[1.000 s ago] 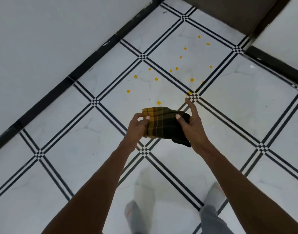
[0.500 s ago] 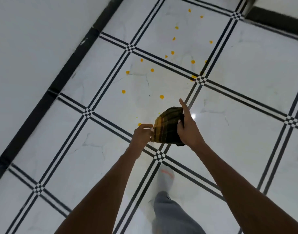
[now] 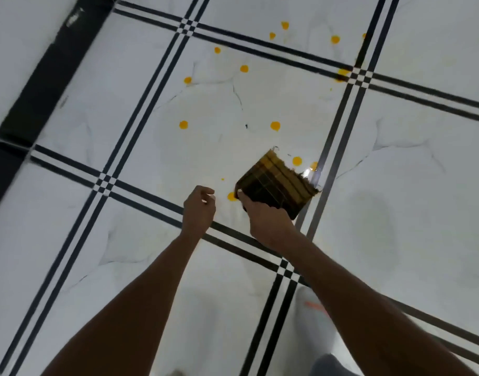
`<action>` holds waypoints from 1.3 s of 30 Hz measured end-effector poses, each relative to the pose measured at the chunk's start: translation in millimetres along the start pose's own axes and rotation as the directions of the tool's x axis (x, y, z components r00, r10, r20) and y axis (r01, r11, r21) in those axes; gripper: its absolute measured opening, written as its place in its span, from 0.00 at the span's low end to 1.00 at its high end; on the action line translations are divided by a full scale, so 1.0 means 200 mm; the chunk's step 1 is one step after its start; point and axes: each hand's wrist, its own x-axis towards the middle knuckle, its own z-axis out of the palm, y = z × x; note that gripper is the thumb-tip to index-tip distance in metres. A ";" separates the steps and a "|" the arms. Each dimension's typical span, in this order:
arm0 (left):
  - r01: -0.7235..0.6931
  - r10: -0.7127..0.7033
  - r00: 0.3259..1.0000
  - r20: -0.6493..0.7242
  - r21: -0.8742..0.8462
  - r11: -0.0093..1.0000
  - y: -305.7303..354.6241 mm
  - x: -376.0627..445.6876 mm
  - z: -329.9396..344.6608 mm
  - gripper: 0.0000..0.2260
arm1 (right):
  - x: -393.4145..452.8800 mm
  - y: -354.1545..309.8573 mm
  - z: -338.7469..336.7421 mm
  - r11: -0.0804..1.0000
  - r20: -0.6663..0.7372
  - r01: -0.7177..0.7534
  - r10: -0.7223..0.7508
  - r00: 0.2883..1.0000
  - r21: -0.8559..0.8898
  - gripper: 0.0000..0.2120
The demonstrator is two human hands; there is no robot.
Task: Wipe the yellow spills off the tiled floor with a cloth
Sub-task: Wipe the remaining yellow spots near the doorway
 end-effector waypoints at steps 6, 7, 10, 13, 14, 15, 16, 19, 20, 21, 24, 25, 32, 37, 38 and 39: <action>-0.199 0.229 0.965 -0.125 0.213 0.956 -0.18 0.25 0.01 0.05 | 0.23 0.19 0.18 0.963 -0.495 -0.070 0.195 0.846 0.259 0.15; -0.235 0.280 0.948 -0.154 0.257 0.937 -0.20 0.31 0.01 0.05 | 0.29 0.24 0.18 0.974 -0.577 -0.060 0.179 0.797 0.219 0.15; -0.326 0.466 0.864 -0.193 0.491 0.808 -0.27 0.46 0.02 0.06 | 0.46 0.31 0.26 0.993 -0.557 -0.064 0.109 0.823 0.100 0.26; -0.359 0.612 0.772 -0.171 0.677 0.643 -0.37 0.52 0.05 0.07 | 0.48 0.28 0.41 0.994 -0.539 -0.079 0.025 0.842 -0.076 0.32; -0.375 0.643 0.743 -0.182 0.683 0.627 -0.41 0.53 0.07 0.08 | 0.46 0.30 0.43 0.989 -0.540 -0.054 -0.029 0.841 -0.138 0.32; -0.382 0.656 0.724 -0.212 0.669 0.638 -0.43 0.53 0.08 0.09 | 0.45 0.33 0.43 0.983 -0.532 -0.011 -0.089 0.842 -0.183 0.32; -0.388 0.658 0.712 -0.245 0.643 0.660 -0.45 0.54 0.09 0.11 | 0.47 0.37 0.41 0.976 -0.527 0.023 -0.136 0.839 -0.215 0.31; -0.396 0.646 0.716 -0.266 0.607 0.689 -0.46 0.56 0.10 0.16 | 0.63 0.42 0.26 0.982 -0.598 -0.108 -0.006 0.802 -0.155 0.30; -0.395 0.645 0.718 -0.262 0.609 0.688 -0.48 0.55 0.08 0.16 | 0.71 0.36 0.23 0.983 -0.626 -0.171 0.088 0.775 -0.074 0.31; -0.406 0.653 0.714 -0.253 0.610 0.680 -0.48 0.56 0.09 0.17 | 0.78 0.28 0.21 0.973 -0.642 -0.231 0.171 0.748 -0.010 0.31; -0.427 0.659 0.714 -0.235 0.600 0.676 -0.47 0.57 0.08 0.16 | 0.83 0.02 0.25 0.985 -0.589 -0.156 0.087 0.803 -0.068 0.31; -0.428 0.656 0.717 -0.234 0.595 0.680 -0.47 0.57 0.08 0.16 | 0.77 -0.03 0.31 0.986 -0.546 -0.073 -0.021 0.837 -0.150 0.31; -0.429 0.632 0.745 -0.214 0.572 0.699 -0.46 0.56 0.07 0.18 | 0.60 0.33 0.29 0.976 -0.553 -0.085 -0.041 0.832 -0.200 0.31; -0.420 0.631 0.762 -0.143 0.632 0.651 -0.47 0.58 0.08 0.24 | 0.78 -0.02 0.30 0.980 -0.554 -0.120 0.012 0.833 -0.158 0.30; -0.416 0.629 0.766 -0.133 0.643 0.643 -0.47 0.58 0.07 0.24 | 0.70 -0.06 0.36 0.970 -0.508 -0.034 -0.095 0.856 -0.240 0.30; -0.419 0.628 0.769 -0.120 0.646 0.637 -0.47 0.58 0.06 0.25 | 0.60 -0.04 0.42 0.948 -0.447 0.054 -0.197 0.872 -0.313 0.30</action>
